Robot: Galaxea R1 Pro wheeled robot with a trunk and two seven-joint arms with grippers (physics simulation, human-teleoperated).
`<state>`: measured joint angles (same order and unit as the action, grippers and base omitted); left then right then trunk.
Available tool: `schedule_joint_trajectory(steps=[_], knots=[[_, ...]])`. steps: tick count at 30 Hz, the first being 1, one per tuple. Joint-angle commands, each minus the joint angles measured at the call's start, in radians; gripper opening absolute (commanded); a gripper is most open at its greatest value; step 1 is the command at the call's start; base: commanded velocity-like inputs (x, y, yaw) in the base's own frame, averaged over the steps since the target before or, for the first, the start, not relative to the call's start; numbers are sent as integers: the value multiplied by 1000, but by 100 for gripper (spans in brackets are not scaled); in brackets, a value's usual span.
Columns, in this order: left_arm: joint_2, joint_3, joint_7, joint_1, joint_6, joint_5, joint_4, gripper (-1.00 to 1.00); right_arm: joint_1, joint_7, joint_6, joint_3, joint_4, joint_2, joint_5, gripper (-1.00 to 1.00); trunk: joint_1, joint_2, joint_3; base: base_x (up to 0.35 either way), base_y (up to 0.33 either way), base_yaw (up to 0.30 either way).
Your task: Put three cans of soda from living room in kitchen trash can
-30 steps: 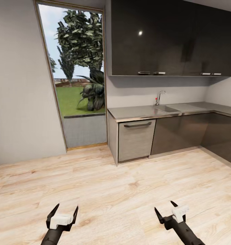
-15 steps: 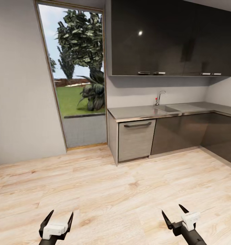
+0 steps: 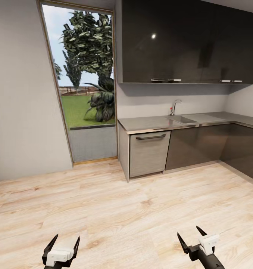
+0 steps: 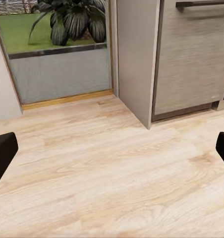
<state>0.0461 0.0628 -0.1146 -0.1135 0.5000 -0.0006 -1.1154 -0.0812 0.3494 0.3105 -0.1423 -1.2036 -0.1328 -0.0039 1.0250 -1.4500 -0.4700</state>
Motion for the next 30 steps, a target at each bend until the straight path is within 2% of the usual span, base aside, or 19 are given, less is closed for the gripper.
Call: schedule_joint_trajectory(steps=[1,23,30], knots=[[0,0,0,0,0,0,0,100,0,0,0,0,1,0,0,100,0,0,0,0,0,0],[0,-4,1,0,0,-3,2,100,0,0,2,0,26,0,-1,100,0,0,0,0,0,0],[0,-5,1,0,0,0,32,100,0,0,3,0,39,0,-1,100,0,0,0,0,0,0]])
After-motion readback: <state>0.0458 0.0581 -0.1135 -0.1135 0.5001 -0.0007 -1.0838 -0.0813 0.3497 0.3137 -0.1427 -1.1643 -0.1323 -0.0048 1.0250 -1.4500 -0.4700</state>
